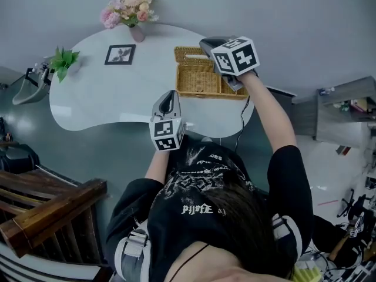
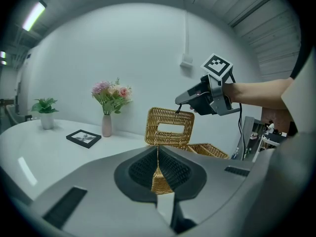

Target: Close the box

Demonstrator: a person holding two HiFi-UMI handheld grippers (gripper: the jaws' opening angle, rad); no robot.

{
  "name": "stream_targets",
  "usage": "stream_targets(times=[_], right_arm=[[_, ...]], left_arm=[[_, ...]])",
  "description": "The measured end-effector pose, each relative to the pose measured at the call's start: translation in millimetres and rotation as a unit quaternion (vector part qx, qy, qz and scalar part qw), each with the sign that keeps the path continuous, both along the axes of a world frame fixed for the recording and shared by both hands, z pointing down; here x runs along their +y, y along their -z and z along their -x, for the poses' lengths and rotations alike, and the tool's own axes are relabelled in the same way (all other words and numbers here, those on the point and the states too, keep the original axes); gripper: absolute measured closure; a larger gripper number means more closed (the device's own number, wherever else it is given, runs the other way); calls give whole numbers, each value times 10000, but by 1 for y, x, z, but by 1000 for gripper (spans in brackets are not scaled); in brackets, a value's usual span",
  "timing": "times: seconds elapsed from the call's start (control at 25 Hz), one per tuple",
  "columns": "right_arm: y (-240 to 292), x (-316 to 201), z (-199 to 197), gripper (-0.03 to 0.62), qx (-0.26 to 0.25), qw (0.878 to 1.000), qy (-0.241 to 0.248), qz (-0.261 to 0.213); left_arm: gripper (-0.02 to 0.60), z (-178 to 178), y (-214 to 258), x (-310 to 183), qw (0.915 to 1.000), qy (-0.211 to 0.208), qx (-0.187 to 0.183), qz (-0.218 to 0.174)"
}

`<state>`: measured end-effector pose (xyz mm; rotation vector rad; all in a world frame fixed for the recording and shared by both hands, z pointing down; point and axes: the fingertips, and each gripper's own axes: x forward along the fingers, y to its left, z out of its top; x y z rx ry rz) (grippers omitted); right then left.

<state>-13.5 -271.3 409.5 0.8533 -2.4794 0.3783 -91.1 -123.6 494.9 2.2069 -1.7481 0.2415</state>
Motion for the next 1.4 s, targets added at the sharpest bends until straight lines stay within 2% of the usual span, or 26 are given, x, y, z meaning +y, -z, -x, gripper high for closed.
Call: stream_targets(times=[1.0, 1.4], right_arm=[[-12, 49, -6, 559, -287, 9994, 192, 96], [-23, 69, -2, 559, -360, 9991, 167, 121]], left_arm=[[555, -17, -10, 24, 9996, 240, -81, 87], [555, -11, -12, 30, 9994, 298, -92, 116]])
